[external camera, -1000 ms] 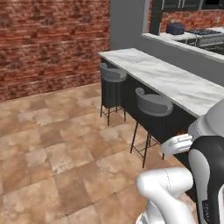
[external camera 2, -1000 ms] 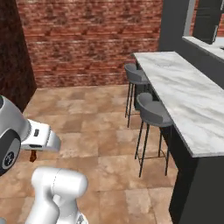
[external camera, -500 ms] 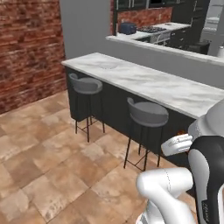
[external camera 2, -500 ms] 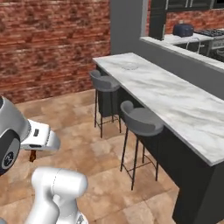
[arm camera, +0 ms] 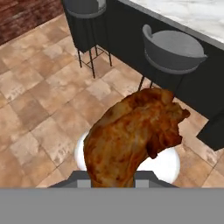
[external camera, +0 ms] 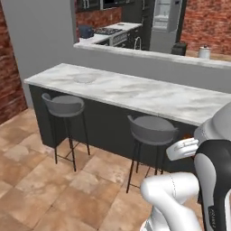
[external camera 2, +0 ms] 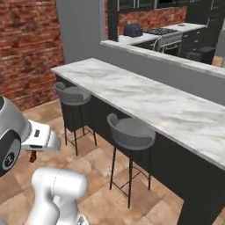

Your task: Take the chicken drumstick from the fridge and place it on the digital scale on the counter by the fridge. Wait a few seconds for a reading, then move it to the plate on the dining counter.

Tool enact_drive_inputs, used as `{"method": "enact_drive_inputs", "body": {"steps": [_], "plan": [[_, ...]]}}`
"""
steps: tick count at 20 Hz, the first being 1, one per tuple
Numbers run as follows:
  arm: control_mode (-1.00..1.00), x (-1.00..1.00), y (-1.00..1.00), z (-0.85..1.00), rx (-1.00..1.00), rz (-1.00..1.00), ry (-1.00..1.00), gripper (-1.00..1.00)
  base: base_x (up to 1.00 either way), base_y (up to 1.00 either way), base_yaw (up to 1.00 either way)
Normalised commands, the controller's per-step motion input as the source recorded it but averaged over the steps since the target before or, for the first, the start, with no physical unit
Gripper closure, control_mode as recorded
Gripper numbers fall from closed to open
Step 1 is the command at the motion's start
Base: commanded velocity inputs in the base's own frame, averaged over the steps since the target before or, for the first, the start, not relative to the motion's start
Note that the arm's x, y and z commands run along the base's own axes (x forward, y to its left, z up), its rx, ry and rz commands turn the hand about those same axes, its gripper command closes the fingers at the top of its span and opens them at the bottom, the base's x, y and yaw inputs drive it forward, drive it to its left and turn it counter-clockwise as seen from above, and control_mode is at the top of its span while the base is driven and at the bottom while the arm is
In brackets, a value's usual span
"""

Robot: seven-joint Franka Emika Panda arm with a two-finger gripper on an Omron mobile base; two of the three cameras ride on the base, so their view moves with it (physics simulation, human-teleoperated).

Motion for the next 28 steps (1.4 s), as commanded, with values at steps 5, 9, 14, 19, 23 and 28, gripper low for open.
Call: {"method": "enact_drive_inputs", "body": {"steps": [5,9,14,19,23,28], "plan": [[1.00,0.00,0.00,0.00,0.00,0.00,0.00,1.00,0.80,1.00,-0.41],[1.00,0.00,0.00,0.00,0.00,0.00,0.00,1.00,0.77,1.00,-0.40],[1.00,0.00,0.00,0.00,0.00,0.00,0.00,1.00,0.91,1.00,-0.44],[1.00,0.00,0.00,0.00,0.00,0.00,0.00,1.00,0.96,0.98,-0.37],[1.00,0.00,0.00,0.00,0.00,0.00,0.00,1.00,0.87,0.72,-0.26],[1.00,0.00,0.00,0.00,0.00,0.00,0.00,1.00,0.72,0.48,-0.12]]}}
